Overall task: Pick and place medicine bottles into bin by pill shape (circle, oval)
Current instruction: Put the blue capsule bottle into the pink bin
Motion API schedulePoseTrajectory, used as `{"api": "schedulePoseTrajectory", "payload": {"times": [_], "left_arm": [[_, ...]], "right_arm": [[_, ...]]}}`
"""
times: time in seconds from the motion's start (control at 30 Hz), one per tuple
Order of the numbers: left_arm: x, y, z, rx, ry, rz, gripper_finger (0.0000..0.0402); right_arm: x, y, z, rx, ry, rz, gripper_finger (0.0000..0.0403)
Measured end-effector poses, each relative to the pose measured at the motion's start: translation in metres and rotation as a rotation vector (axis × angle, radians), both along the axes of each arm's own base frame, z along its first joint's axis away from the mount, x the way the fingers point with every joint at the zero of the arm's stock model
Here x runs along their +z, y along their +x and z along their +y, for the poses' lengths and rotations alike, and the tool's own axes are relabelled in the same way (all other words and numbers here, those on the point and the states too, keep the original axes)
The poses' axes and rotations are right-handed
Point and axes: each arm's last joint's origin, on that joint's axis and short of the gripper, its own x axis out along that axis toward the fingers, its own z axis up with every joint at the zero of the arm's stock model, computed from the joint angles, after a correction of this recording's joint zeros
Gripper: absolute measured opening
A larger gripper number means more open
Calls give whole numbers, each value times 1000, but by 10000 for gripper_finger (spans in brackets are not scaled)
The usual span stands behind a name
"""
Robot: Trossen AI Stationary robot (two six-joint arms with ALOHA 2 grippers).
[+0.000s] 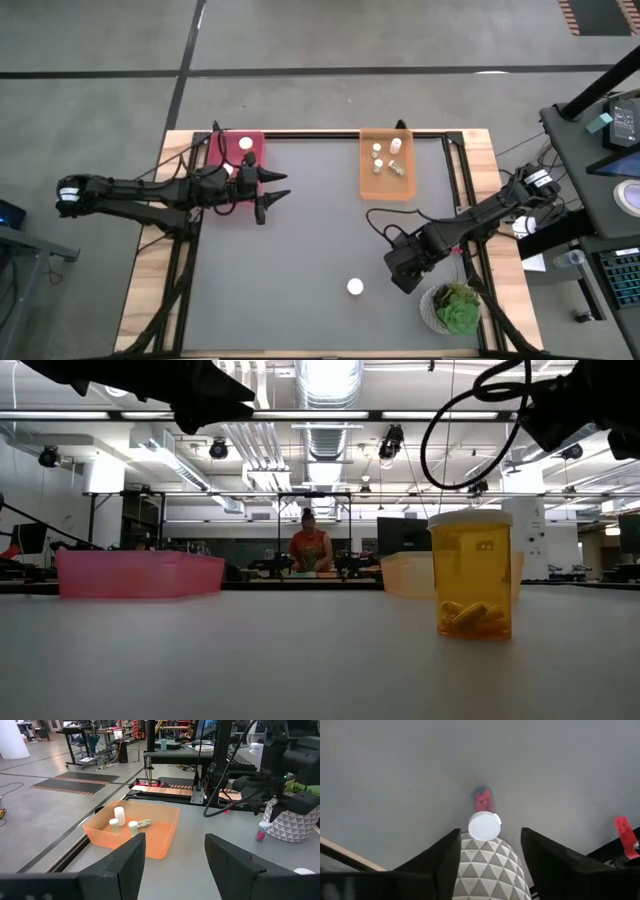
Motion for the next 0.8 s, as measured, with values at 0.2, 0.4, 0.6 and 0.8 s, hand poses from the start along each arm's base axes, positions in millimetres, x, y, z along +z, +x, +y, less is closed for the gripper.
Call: {"api": "schedulePoseTrajectory", "payload": {"times": [0.2, 0.4, 0.6, 0.8], "left_arm": [[0, 0, 0, 0, 0, 0, 190], [0, 0, 0, 0, 0, 0, 190], [0, 0, 0, 0, 0, 0, 190], [0, 0, 0, 0, 0, 0, 190]], "right_arm": [[-7, -1, 0, -1, 2, 17, 219], [-20, -3, 0, -2, 30, 8, 219], [-32, -5, -1, -16, 60, 1, 219], [-38, -8, -2, -27, 55, 16, 219]]}}
